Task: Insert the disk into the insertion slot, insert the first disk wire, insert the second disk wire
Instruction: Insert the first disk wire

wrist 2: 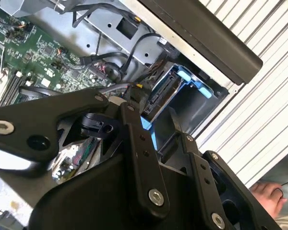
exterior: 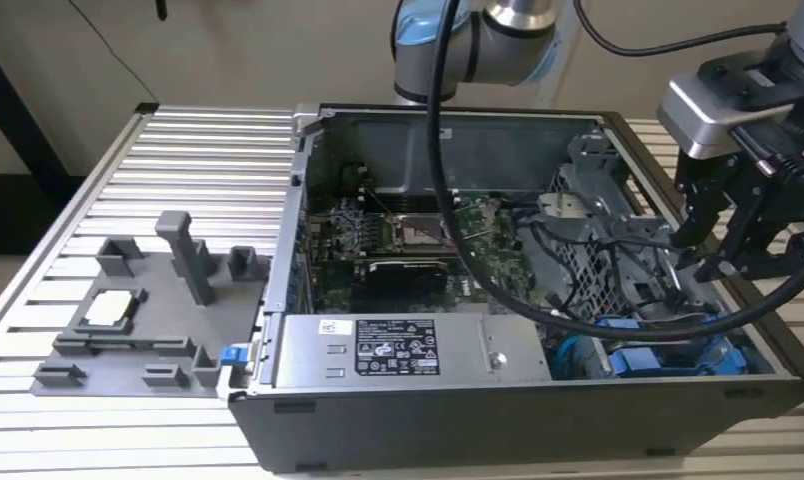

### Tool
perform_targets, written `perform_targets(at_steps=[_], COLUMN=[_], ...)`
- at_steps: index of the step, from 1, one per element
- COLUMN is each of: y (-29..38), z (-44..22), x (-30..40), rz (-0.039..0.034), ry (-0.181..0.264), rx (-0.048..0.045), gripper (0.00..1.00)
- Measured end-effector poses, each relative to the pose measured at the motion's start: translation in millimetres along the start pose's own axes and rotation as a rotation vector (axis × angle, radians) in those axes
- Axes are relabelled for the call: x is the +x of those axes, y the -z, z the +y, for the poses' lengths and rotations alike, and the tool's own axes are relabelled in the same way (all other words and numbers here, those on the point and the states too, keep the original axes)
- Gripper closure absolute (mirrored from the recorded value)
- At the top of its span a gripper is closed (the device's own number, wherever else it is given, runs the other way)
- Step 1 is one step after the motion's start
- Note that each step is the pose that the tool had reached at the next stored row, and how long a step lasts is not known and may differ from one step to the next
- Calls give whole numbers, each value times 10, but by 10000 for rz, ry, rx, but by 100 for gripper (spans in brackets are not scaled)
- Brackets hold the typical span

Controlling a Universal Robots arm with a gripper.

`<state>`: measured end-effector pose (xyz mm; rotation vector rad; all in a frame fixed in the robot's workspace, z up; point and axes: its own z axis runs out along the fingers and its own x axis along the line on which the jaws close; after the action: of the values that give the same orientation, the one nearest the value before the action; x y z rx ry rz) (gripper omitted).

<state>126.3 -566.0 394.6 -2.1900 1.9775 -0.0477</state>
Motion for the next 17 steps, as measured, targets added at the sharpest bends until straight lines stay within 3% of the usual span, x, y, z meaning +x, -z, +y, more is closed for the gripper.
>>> perform_targets(at_steps=[17], y=[-58], z=[-13], x=[7], rz=[-7], ry=[3], rx=[1], gripper=[60])
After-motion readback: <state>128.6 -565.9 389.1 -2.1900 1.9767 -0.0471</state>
